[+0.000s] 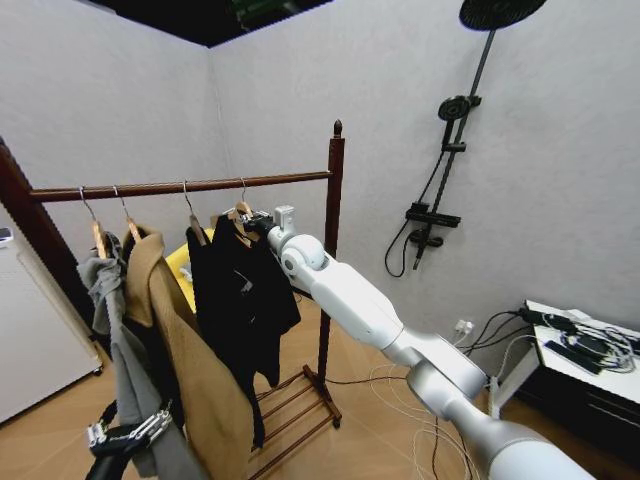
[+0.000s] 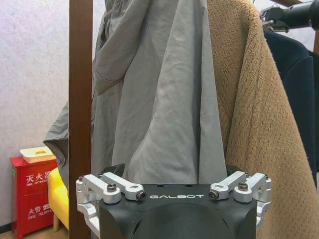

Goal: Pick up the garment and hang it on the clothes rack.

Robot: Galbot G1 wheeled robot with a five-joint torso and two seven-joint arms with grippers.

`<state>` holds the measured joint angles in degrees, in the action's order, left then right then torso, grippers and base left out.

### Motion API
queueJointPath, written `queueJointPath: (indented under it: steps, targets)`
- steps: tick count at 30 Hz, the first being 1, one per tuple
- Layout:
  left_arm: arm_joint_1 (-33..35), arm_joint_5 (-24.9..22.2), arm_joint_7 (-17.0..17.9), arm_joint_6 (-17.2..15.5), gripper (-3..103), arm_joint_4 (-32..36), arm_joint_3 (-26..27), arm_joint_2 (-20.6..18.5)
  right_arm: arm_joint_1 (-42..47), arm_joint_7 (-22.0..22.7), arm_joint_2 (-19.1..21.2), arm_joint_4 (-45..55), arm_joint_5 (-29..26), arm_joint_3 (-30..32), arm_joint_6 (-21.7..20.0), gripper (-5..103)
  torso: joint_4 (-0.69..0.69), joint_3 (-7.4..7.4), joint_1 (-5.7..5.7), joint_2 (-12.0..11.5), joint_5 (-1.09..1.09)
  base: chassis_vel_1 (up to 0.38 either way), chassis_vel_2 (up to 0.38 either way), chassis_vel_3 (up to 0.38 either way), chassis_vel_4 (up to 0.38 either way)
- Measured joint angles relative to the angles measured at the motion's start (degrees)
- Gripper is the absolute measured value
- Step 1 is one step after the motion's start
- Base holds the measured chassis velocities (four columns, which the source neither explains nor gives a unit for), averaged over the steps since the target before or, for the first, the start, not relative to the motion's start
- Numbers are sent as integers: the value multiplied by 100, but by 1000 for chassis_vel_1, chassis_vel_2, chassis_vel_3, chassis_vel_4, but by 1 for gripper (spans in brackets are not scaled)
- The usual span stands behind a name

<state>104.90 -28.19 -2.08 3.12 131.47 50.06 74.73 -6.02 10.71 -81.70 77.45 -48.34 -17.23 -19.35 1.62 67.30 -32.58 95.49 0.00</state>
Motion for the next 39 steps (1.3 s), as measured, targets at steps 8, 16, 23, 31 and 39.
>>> queueJointPath:
  steps: [8,16,23,31,39]
  targets:
    - [0,0,-1,0,100,0,0,0,341,251,329,812,57,297,-161,37,0,1,-1,-1,0,0,0,0,0]
    - [1,0,2,0,100,0,1,0,1570,609,1971,3031,-283,1165,-337,70,1,1,0,-1,2,0,0,0,0]
    - [0,0,0,0,100,0,0,0,3492,815,3068,4638,-467,2786,-462,91,2,0,0,0,6,0,0,0,0]
    - [0,0,0,0,100,0,0,0,6665,658,2861,5675,444,5003,-275,100,1,0,0,0,3,0,0,0,0]
    - [0,0,0,0,100,0,0,0,9138,279,1404,6483,1798,5680,245,100,-1,-1,1,1,-1,0,0,0,0]
